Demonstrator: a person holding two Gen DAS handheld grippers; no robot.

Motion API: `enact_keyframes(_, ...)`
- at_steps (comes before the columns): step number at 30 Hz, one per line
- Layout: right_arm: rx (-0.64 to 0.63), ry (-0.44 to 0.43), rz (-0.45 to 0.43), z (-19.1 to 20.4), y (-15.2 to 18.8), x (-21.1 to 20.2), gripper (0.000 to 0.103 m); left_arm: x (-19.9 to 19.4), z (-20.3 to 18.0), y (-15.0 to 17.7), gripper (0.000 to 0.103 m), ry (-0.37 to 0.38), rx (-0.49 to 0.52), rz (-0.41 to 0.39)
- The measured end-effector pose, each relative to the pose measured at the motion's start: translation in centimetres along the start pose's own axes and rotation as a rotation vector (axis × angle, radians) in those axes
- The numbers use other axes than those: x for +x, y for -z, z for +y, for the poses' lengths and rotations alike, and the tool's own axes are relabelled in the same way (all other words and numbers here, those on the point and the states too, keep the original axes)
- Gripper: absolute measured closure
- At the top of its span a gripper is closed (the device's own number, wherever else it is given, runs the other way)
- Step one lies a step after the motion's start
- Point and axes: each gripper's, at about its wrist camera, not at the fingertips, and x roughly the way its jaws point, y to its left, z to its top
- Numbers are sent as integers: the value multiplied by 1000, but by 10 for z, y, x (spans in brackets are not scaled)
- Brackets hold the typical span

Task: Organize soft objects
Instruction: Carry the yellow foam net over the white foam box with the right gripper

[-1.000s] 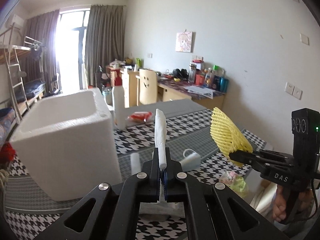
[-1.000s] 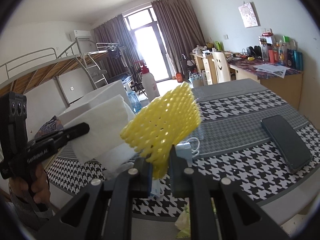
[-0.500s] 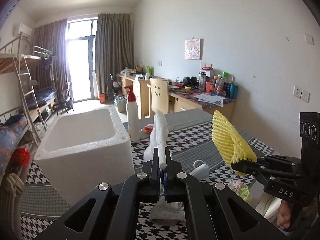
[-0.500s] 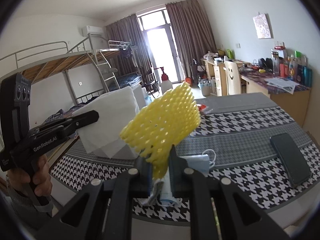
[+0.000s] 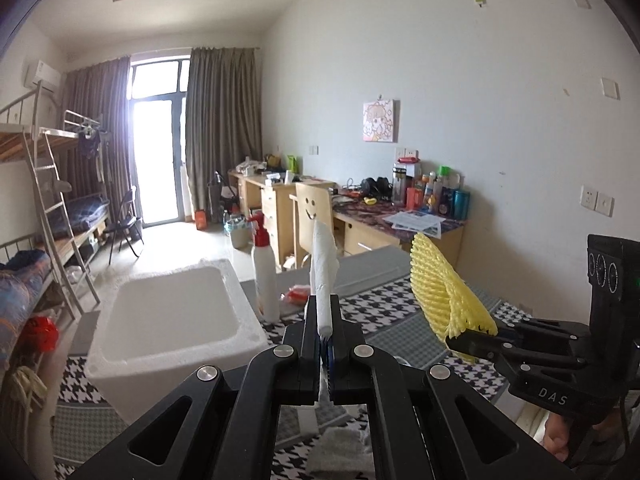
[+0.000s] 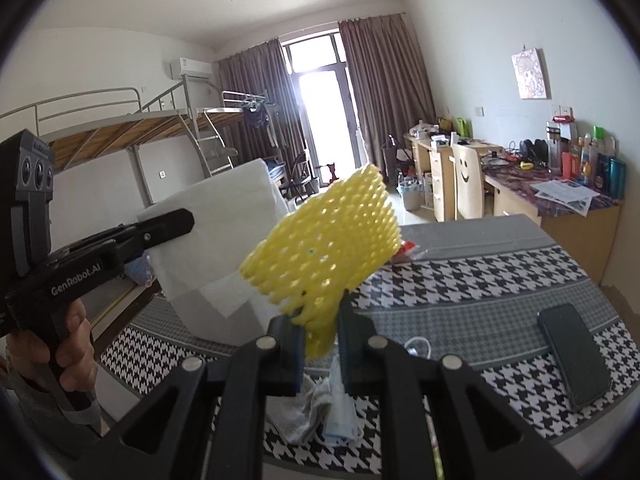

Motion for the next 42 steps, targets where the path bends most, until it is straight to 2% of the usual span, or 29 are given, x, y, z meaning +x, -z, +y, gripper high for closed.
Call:
enact_keyframes(32, -56, -23, -19, 9, -47, 30, 86, 15, 30, -37, 101, -93, -7, -55)
enact_keyframes(42, -89, -57, -15, 24, -58, 43, 86, 12, 52, -44, 101, -167, -29, -76)
